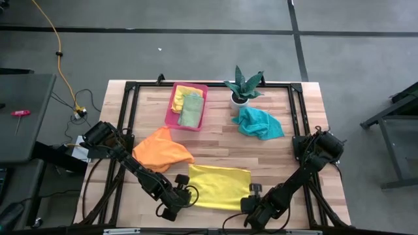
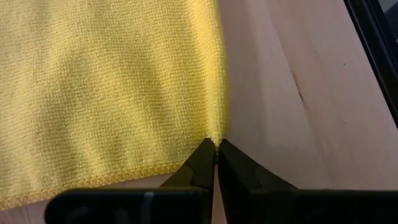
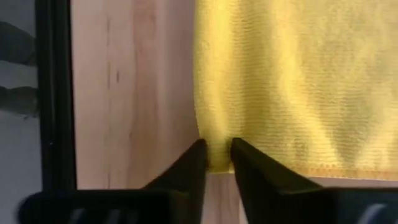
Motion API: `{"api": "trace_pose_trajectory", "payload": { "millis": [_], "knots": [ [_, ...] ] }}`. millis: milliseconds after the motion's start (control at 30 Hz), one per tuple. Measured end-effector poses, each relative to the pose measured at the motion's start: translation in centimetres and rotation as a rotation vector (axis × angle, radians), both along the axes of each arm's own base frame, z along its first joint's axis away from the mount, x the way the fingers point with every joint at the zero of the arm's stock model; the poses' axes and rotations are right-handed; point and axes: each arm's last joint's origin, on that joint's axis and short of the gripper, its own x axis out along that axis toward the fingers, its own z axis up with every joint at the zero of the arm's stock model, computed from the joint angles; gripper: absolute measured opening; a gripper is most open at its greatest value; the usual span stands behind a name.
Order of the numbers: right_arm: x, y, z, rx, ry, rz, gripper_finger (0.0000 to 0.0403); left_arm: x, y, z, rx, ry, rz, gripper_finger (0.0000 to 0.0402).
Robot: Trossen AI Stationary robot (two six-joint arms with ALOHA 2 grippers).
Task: Fold microfiber towels
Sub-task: Fold the yellow microfiber cloth
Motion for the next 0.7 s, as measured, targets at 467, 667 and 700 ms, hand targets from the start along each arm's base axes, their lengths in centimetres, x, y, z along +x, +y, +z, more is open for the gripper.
{"api": "trace_pose_trajectory", "payload": {
  "millis": [467, 667, 700],
  "knots": [
    [-1.0, -0.8, 4.4, 0.146, 0.031, -0.020, 0.0002, 0.9, 1.9, 0.8, -0.241, 0.125, 0.034, 0.0001],
    [-1.4, -2.3, 6.4, 0.131, 0.015, -0.095, 0.0001, 1.2, 3.1, 2.9, -0.325, 0.104, 0.066, 0.0001],
    [-1.3, -2.6, 6.4, 0.124, 0.026, -0.114, 0.0001, 1.3, 3.3, 3.3, -0.334, 0.092, 0.073, 0.0001]
  ]
}}
